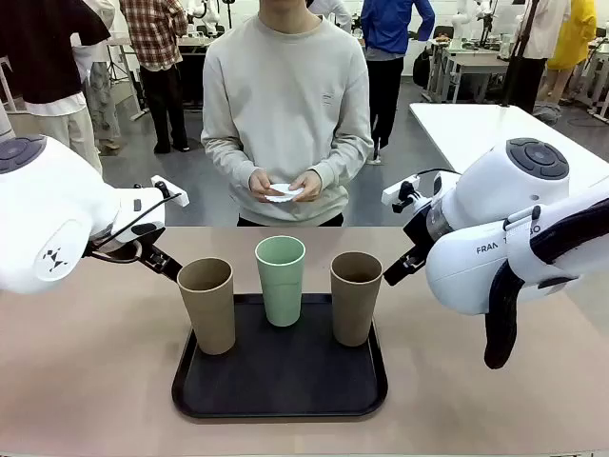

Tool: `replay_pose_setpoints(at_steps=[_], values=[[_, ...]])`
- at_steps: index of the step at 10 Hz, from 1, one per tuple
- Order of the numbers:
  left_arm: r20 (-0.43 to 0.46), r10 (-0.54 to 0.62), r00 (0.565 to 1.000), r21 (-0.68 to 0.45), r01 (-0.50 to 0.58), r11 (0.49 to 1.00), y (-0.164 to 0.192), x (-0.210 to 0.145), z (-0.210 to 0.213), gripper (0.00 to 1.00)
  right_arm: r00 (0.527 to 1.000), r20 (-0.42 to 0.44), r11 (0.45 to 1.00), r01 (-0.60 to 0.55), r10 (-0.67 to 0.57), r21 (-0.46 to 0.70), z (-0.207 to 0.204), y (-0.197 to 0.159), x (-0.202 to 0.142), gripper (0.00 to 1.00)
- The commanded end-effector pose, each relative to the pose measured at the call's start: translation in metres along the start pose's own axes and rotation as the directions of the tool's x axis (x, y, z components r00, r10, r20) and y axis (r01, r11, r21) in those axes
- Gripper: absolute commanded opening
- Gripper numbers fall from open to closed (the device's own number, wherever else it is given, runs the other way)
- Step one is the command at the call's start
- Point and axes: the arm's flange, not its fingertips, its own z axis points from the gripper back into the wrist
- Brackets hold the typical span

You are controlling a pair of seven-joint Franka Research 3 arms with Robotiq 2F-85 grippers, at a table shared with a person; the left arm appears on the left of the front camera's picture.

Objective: Place coasters on the table and set cups on them.
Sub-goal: Pick up one Reusable plastic cup and place it on a coaster set by the human.

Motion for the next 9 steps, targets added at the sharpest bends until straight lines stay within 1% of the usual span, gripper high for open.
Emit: replay_pose_setpoints(at_steps=[1,9], values=[[0.000,0.000,1.000,0.000,0.000,1.000,-0.0001,0.0000,0.0000,1.00,1.000,0.000,1.000,0.000,0.000,0.000,0.0000,0.0000,0.0000,1.00],[0.000,0.000,1.000,0.000,0.000,1.000,-0.0001,0.0000,0.0000,1.00,1.000,0.000,1.000,0.000,0.000,0.000,0.0000,0.0000,0.0000,1.00]])
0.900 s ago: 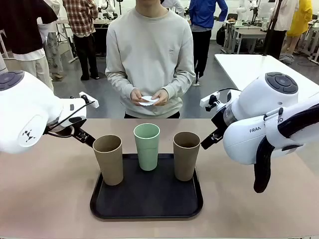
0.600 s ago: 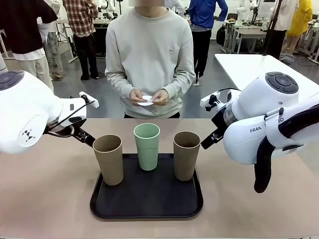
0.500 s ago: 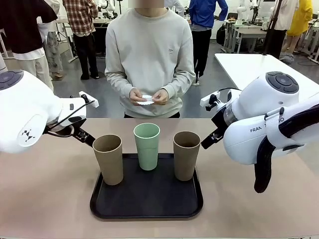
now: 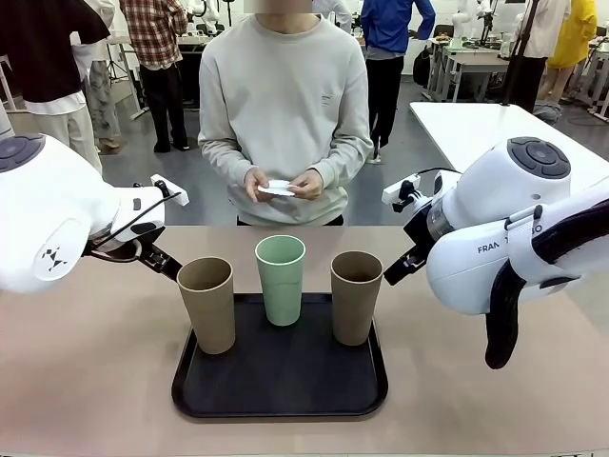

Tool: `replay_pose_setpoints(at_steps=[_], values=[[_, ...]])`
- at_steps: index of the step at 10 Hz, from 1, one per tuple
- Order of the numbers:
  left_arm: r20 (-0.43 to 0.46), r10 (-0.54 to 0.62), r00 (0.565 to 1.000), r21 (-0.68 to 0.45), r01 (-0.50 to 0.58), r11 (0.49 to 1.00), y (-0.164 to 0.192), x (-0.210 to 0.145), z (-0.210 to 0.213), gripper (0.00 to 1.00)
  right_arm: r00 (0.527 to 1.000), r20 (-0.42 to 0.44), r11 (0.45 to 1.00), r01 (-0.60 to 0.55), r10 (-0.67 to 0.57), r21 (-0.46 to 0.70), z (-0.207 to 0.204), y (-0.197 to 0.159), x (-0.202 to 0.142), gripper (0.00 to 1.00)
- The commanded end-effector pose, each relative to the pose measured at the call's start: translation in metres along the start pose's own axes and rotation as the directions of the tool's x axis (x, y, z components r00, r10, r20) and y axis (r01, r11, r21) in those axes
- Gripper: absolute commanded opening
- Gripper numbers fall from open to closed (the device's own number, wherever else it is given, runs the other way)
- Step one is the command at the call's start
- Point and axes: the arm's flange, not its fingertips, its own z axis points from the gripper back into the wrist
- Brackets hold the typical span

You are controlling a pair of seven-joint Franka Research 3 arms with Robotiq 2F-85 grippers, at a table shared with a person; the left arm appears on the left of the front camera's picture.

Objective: Place coasters on the table and set cups on them.
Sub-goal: Pick up one Reusable plastic cup and place it on a coaster set by the human.

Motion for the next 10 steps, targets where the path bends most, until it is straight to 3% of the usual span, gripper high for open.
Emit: replay_pose_setpoints(at_steps=[1,7,8,10], values=[[0.000,0.000,1.000,0.000,0.000,1.000,0.000,0.000,0.000,1.00,1.000,0.000,1.000,0.000,0.000,0.000,0.000,0.000,0.000,1.00],[0.000,0.000,1.000,0.000,0.000,1.000,0.000,0.000,0.000,1.00,1.000,0.000,1.000,0.000,0.000,0.000,0.000,0.000,0.000,1.00],[-0.031,-0.019,0.999,0.120,0.022,0.993,0.011,0.014,0.008,1.00,0.999,-0.033,1.000,0.003,-0.003,-0.013,0.007,-0.003,0.008,1.00],[0.000,-0.061,0.998,0.108,0.061,0.992,0.030,0.016,0.077,1.00,0.997,-0.077,0.999,0.009,-0.013,-0.051,0.057,-0.006,0.009,1.00]])
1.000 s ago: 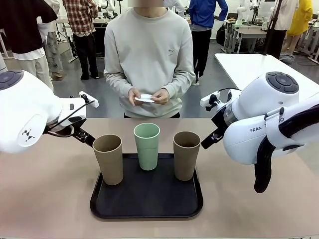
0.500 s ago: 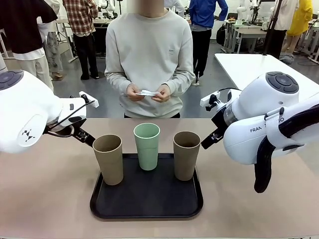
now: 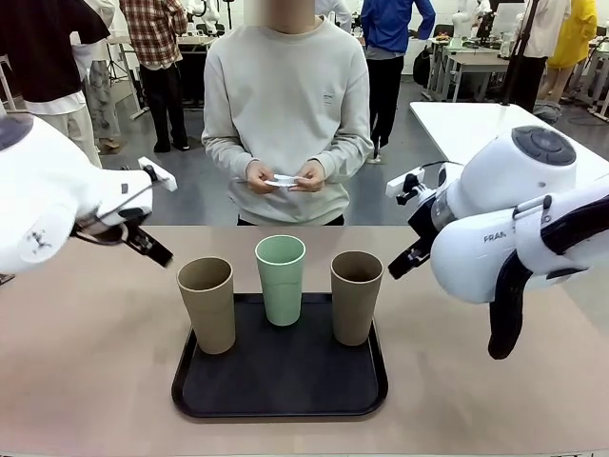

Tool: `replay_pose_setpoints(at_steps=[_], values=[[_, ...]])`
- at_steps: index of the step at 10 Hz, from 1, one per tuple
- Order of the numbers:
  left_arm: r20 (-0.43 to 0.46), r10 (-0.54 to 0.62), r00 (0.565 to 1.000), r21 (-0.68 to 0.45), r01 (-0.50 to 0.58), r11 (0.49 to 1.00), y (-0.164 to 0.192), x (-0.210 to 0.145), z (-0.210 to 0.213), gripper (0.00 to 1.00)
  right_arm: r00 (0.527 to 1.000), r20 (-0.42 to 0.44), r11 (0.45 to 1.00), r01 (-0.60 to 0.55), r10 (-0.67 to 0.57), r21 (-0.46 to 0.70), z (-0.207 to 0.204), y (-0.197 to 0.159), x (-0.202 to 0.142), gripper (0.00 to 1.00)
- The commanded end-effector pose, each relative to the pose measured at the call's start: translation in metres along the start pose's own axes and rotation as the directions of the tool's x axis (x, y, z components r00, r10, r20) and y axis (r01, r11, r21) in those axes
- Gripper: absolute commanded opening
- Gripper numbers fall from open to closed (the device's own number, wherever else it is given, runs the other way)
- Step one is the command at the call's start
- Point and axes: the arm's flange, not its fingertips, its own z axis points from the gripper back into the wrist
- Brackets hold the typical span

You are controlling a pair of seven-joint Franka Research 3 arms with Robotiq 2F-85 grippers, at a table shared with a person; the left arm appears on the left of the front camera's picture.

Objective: Place coasters on the table and set cups on them.
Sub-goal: Pick up one Reusable plastic cup and place it on a coaster set by the human.

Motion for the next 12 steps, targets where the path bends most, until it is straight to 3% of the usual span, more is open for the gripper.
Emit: replay_pose_setpoints(at_steps=[1,3,5,6,7,8,9,10,11,12], values=[[-0.051,-0.047,0.998,-0.064,0.044,0.997,-0.003,-0.015,0.072,1.00,0.993,-0.118,0.997,-0.017,0.008,-0.070,0.062,0.014,-0.011,1.00],[-0.134,-0.083,0.987,-0.131,0.065,0.989,-0.004,-0.056,0.122,1.00,0.977,-0.211,0.996,-0.034,0.016,-0.082,0.127,0.041,-0.046,1.00],[-0.226,-0.031,0.974,-0.063,0.017,0.998,-0.016,-0.096,0.144,1.00,0.969,-0.239,0.987,-0.094,0.060,-0.131,0.167,0.080,-0.090,1.00],[-0.188,0.017,0.982,-0.019,-0.021,1.000,-0.017,-0.100,0.148,1.00,0.969,-0.241,0.977,-0.105,0.058,-0.184,0.166,0.083,-0.100,1.00],[-0.194,-0.050,0.980,-0.107,0.029,0.994,0.003,-0.034,0.142,1.00,0.972,-0.232,0.991,-0.068,0.040,-0.113,0.159,0.047,-0.027,1.00],[-0.194,-0.050,0.980,-0.107,0.029,0.994,0.003,-0.034,0.142,1.00,0.972,-0.232,0.991,-0.068,0.040,-0.113,0.159,0.047,-0.027,1.00],[-0.204,-0.025,0.979,-0.086,0.008,0.996,0.007,-0.045,0.166,1.00,0.970,-0.238,0.986,-0.091,0.057,-0.136,0.192,0.069,-0.041,1.00],[-0.158,0.073,0.985,-0.326,-0.121,0.938,0.021,-0.052,0.148,1.00,0.991,-0.124,0.986,0.067,-0.048,0.151,0.177,0.028,-0.050,1.00],[-0.125,0.176,0.977,-0.486,-0.214,0.847,0.043,-0.045,0.144,1.00,0.980,-0.046,0.916,0.199,-0.195,0.349,0.167,-0.007,-0.061,1.00],[-0.081,0.251,0.965,-0.643,-0.243,0.726,0.058,-0.044,0.143,1.00,0.934,-0.023,0.814,0.323,-0.357,0.483,0.157,-0.042,-0.076,1.00]])
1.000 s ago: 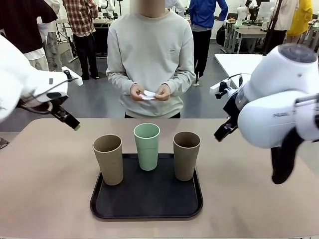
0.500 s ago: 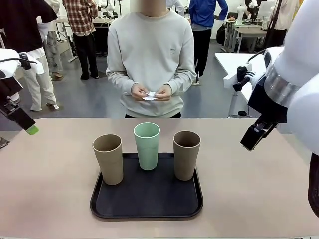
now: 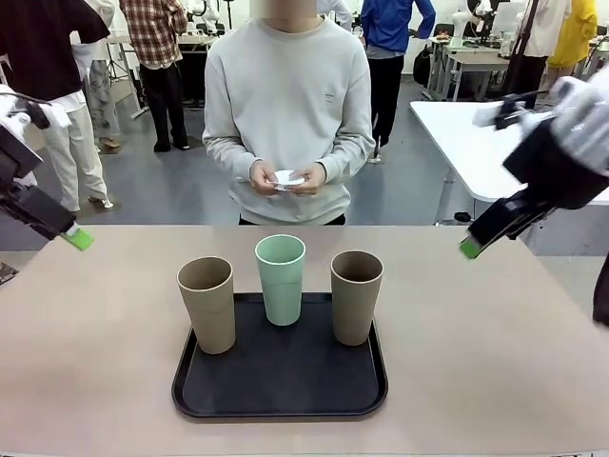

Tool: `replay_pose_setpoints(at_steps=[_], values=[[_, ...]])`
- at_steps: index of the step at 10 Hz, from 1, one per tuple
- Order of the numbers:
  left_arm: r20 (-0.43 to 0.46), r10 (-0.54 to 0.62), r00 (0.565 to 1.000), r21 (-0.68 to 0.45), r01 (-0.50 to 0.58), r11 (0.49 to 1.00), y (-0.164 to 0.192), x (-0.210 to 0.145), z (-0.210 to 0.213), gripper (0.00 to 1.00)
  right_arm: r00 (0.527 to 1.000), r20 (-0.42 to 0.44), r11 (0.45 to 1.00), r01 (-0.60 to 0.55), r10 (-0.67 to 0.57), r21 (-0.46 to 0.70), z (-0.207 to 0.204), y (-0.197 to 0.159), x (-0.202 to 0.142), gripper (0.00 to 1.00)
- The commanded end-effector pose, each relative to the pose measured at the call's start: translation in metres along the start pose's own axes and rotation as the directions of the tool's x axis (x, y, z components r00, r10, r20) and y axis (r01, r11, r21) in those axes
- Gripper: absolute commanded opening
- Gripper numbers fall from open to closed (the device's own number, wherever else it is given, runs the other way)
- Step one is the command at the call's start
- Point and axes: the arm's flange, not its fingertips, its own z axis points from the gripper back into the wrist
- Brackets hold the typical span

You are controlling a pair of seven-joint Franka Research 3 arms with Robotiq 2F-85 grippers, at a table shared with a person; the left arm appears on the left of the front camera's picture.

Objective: Place coasters on the table and set cups on them.
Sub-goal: Pick up one Reusable plastic cup and place it on a coaster set by the human.

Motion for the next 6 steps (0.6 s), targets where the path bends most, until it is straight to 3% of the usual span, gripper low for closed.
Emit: replay_pose_setpoints(at_steps=[1,4,6], values=[[0.100,0.104,0.990,-0.416,-0.054,0.908,0.034,0.014,0.006,1.00,0.956,0.094,0.889,0.220,-0.279,0.402,-0.025,-0.062,-0.032,1.00],[0.119,0.354,0.928,-0.505,-0.250,0.826,0.092,-0.001,0.010,1.00,0.913,-0.044,0.798,0.376,-0.405,0.471,-0.035,-0.116,-0.071,1.00],[0.009,0.412,0.911,-0.472,-0.360,0.805,0.125,-0.016,0.015,1.00,0.892,-0.078,0.774,0.428,-0.446,0.467,-0.031,-0.134,-0.097,1.00]])
